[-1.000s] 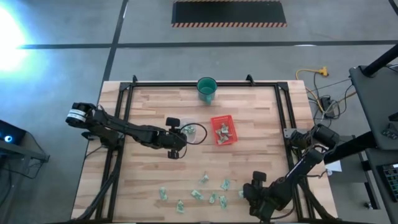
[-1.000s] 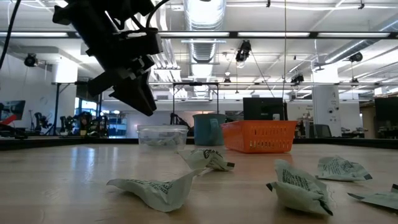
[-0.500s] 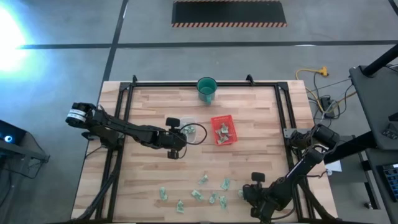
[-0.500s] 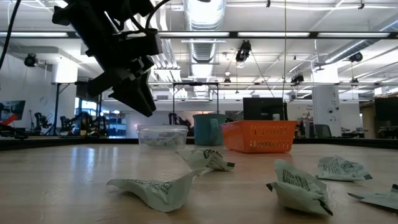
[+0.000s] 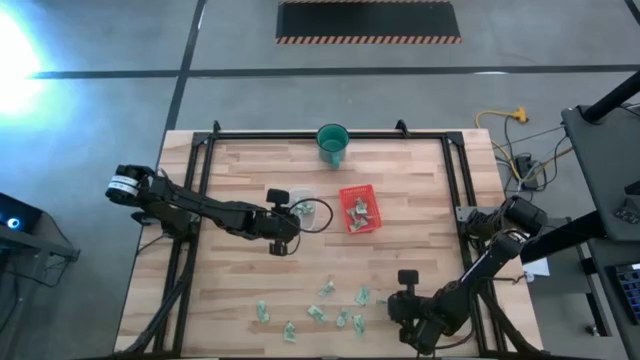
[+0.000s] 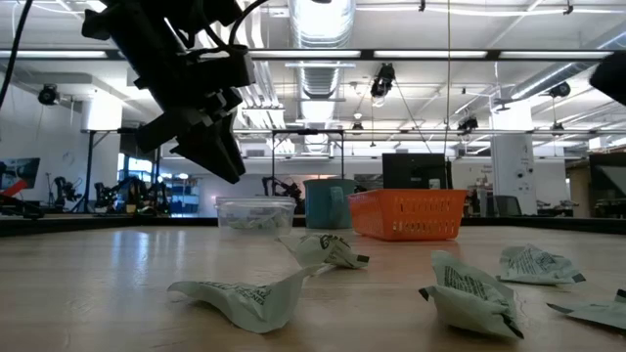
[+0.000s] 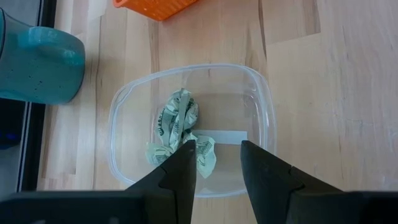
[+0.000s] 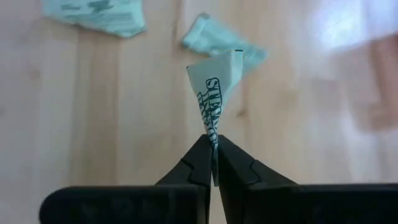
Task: Pick and place items into bin
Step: Put the stevia packet into the orange bin
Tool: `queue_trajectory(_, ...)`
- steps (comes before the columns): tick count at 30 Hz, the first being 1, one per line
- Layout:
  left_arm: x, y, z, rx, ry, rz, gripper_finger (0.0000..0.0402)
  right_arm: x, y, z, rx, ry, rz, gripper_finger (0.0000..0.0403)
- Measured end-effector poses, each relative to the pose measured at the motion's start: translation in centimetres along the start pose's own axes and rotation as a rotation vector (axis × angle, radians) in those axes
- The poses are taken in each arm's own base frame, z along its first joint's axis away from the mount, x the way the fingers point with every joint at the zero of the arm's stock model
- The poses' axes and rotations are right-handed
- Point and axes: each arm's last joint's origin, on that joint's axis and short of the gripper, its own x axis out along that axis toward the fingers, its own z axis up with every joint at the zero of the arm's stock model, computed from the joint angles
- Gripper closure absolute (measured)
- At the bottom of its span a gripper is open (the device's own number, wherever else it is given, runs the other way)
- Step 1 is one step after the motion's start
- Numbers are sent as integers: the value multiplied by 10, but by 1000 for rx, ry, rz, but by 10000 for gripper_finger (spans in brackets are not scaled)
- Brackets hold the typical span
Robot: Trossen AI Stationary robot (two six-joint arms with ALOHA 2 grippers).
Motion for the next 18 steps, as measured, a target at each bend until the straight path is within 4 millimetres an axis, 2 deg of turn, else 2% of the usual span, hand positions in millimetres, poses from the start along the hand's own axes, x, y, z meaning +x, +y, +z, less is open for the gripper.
queue_trajectory(7, -13, 6, -2, -19, 7, 2, 292, 4, -14, 13, -94, -69, -102, 394)
queue_trajectory(14, -47, 14, -14, -157, 4, -14, 292, 18, -38, 33, -109, -67, -199, 394)
queue_trajectory(18, -65, 9, -19, -178, -50, -44, 292, 26, -57, 45, -106, -48, -248, 394)
